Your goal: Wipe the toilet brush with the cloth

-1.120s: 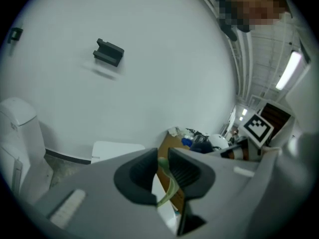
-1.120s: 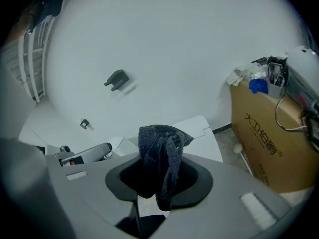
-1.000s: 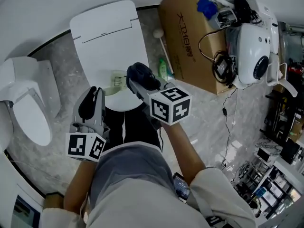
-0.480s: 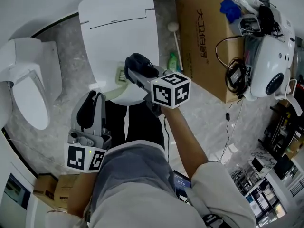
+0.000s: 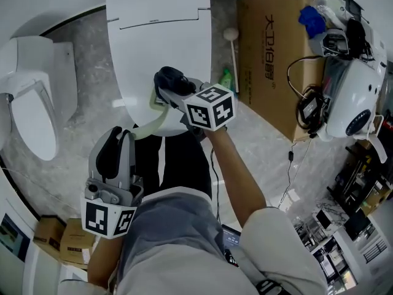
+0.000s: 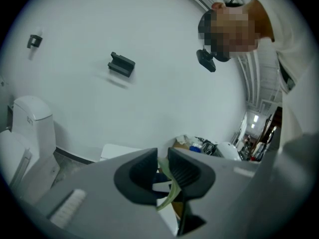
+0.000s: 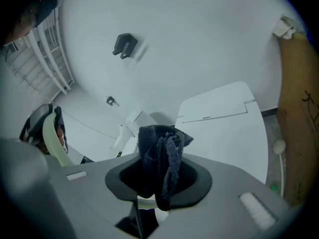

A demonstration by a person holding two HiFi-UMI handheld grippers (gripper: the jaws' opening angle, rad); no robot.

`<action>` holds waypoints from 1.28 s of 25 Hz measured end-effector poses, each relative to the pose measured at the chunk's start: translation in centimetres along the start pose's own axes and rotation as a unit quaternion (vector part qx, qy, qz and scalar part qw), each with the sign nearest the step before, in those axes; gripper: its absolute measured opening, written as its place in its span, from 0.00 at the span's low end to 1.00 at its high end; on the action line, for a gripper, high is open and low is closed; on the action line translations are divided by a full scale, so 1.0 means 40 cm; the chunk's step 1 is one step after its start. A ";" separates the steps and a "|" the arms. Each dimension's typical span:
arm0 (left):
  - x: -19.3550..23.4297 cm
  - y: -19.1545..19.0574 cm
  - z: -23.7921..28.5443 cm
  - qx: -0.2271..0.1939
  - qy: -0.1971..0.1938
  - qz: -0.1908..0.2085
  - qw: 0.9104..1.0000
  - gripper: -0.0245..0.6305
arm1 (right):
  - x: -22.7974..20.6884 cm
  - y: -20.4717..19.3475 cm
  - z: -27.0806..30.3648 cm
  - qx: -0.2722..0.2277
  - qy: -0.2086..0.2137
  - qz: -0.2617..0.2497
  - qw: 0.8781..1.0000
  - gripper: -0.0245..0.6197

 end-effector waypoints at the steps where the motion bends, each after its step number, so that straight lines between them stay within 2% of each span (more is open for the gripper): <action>1: 0.002 0.001 0.001 -0.002 0.001 -0.002 1.000 0.04 | -0.004 -0.005 0.013 0.008 0.006 -0.006 1.000 0.20; 4: 0.002 0.002 0.007 -0.007 0.001 -0.007 1.000 0.04 | -0.029 -0.021 0.046 0.033 0.015 -0.016 0.999 0.20; 11: 0.003 0.004 0.009 -0.015 -0.003 0.011 1.000 0.04 | -0.091 -0.056 0.117 0.079 0.015 -0.025 0.996 0.20; 32: 0.009 -0.003 0.021 -0.022 -0.011 0.027 0.999 0.04 | -0.212 -0.083 0.203 0.122 0.013 0.000 0.992 0.20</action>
Point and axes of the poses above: the fingertips, and each gripper's own axes: z forward along the fingers, x to its left, y out of its top, the point moved 1 cm from there along -z, backward along the fingers, and after that the axes turned 13 degrees about y, right-handed, at the moved point
